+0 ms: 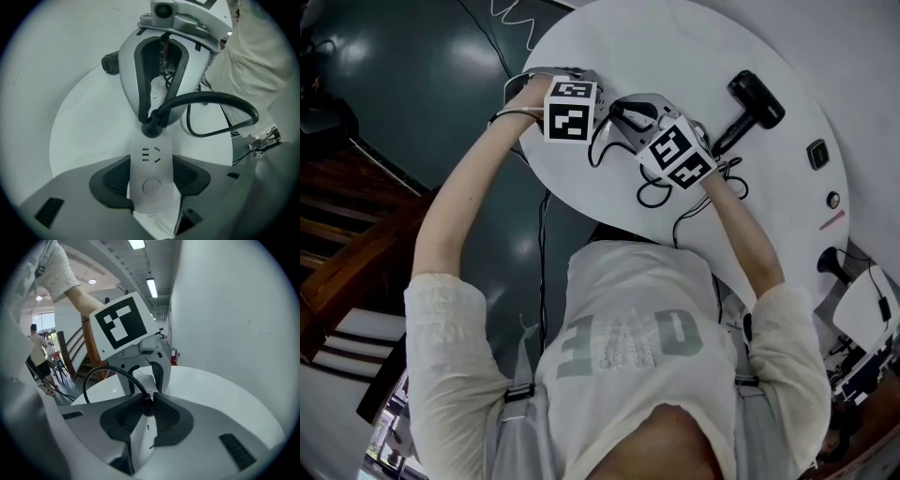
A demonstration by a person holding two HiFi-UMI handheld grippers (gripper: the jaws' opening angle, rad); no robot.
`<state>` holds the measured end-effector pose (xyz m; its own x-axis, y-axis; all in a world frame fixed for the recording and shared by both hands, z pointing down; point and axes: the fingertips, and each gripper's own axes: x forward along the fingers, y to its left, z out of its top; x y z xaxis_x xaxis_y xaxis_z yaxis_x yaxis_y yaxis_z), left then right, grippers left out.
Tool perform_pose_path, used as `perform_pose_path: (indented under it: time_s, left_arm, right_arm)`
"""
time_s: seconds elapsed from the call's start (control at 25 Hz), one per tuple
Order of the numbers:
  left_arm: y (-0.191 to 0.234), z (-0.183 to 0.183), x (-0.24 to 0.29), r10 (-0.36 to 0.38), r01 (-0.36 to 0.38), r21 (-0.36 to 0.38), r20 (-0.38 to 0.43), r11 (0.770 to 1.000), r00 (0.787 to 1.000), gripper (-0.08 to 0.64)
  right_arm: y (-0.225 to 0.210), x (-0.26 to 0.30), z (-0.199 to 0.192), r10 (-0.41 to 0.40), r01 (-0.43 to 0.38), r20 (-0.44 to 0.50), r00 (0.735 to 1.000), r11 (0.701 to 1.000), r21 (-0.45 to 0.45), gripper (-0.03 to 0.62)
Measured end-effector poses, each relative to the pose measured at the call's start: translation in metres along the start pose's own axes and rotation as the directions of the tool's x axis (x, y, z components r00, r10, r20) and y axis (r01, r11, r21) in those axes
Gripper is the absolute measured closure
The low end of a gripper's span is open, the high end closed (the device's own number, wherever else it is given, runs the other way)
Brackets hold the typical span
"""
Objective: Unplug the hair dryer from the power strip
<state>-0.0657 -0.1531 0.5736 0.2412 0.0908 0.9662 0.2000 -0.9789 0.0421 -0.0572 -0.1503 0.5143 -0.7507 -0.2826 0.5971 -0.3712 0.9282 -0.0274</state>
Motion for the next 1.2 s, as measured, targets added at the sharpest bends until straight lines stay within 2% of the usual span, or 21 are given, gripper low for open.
perform_pose_path:
  time_s: [0.08, 0.16, 0.24, 0.32, 0.4, 0.52, 0.56, 0.64, 0.68, 0.72, 0.8, 0.84, 0.88, 0.92, 1.0, 1.04, 1.12, 1.2]
  left_arm:
    - [0.0, 0.001, 0.0, 0.002, -0.002, -0.007, 0.009, 1.0, 1.0, 0.293]
    - [0.0, 0.001, 0.001, 0.0, 0.0, -0.008, 0.008, 1.0, 1.0, 0.293]
    - [0.002, 0.0, 0.0, -0.011, 0.011, 0.002, -0.004, 1.0, 1.0, 0.293]
    - [0.001, 0.0, 0.0, -0.023, 0.023, 0.008, -0.012, 1.0, 1.0, 0.293]
    - [0.0, 0.0, 0.001, -0.019, 0.019, 0.005, -0.01, 1.0, 1.0, 0.293]
    - [0.001, 0.001, 0.001, -0.008, 0.008, -0.001, -0.006, 1.0, 1.0, 0.293]
    - [0.001, 0.001, 0.001, -0.009, 0.009, -0.004, -0.01, 1.0, 1.0, 0.293]
    - [0.001, 0.0, -0.001, -0.01, 0.01, -0.005, -0.013, 1.0, 1.0, 0.291]
    - [0.001, 0.0, -0.001, -0.006, 0.006, -0.006, -0.009, 1.0, 1.0, 0.29]
    - [0.001, 0.0, -0.002, -0.001, 0.001, -0.007, -0.004, 1.0, 1.0, 0.29]
    - [0.001, 0.0, -0.002, 0.003, -0.003, -0.012, 0.008, 1.0, 1.0, 0.29]
    - [0.001, 0.0, -0.001, 0.004, -0.004, -0.015, 0.012, 1.0, 1.0, 0.291]
    - [0.001, 0.0, -0.001, 0.005, -0.005, -0.016, 0.014, 1.0, 1.0, 0.291]
    - [0.002, 0.001, -0.001, 0.006, -0.006, -0.018, 0.015, 1.0, 1.0, 0.291]
    - [0.001, 0.001, 0.0, 0.01, -0.01, -0.021, 0.014, 1.0, 1.0, 0.29]
    - [0.001, 0.0, 0.0, 0.012, -0.011, -0.023, 0.016, 1.0, 1.0, 0.29]
    - [0.001, 0.0, -0.001, 0.015, -0.014, -0.028, 0.033, 1.0, 0.999, 0.291]
    - [0.004, -0.001, -0.004, 0.023, -0.022, -0.031, 0.057, 0.999, 0.998, 0.291]
  right_arm:
    - [-0.001, -0.001, 0.0, -0.001, 0.001, -0.011, 1.0, 1.0, 0.016, 0.523]
    - [-0.005, 0.0, -0.003, 0.001, 0.001, -0.02, 1.0, 0.993, 0.115, 0.523]
    - [-0.012, 0.001, -0.005, -0.001, 0.008, -0.028, 1.0, 0.971, 0.24, 0.525]
    - [-0.013, 0.001, -0.004, -0.004, 0.013, -0.034, 0.999, 0.961, 0.276, 0.525]
    - [-0.009, 0.0, -0.002, -0.025, 0.031, -0.031, 0.999, 0.978, 0.207, 0.525]
    - [-0.003, -0.004, 0.006, -0.089, 0.089, -0.022, 0.996, 0.996, 0.031, 0.531]
    - [-0.001, -0.005, 0.009, -0.114, 0.113, -0.018, 0.993, 0.992, -0.052, 0.532]
    - [0.005, -0.006, 0.012, -0.149, 0.142, -0.015, 0.989, 0.967, -0.211, 0.535]
    - [0.007, -0.007, 0.012, -0.15, 0.142, -0.015, 0.989, 0.961, -0.238, 0.535]
    - [0.007, -0.008, 0.011, -0.138, 0.133, -0.014, 0.99, 0.969, -0.208, 0.537]
    - [0.002, -0.009, 0.009, -0.096, 0.096, 0.001, 0.995, 0.995, -0.007, 0.538]
    - [-0.001, -0.011, 0.01, -0.08, 0.078, 0.009, 0.997, 0.993, 0.088, 0.538]
    - [-0.003, -0.012, 0.01, -0.074, 0.072, 0.009, 0.997, 0.99, 0.124, 0.54]
    - [-0.002, -0.012, 0.01, -0.08, 0.08, -0.003, 0.997, 0.993, 0.081, 0.538]
    - [0.004, -0.013, 0.011, -0.114, 0.11, -0.022, 0.993, 0.986, -0.124, 0.538]
    - [0.007, -0.016, 0.017, -0.117, 0.116, 0.002, 0.993, 0.98, -0.159, 0.538]
    - [0.004, -0.036, 0.055, -0.114, 0.127, 0.138, 0.984, 0.988, -0.088, 0.538]
    - [-0.004, -0.061, 0.105, -0.13, 0.159, 0.25, 0.959, 0.982, -0.099, 0.538]
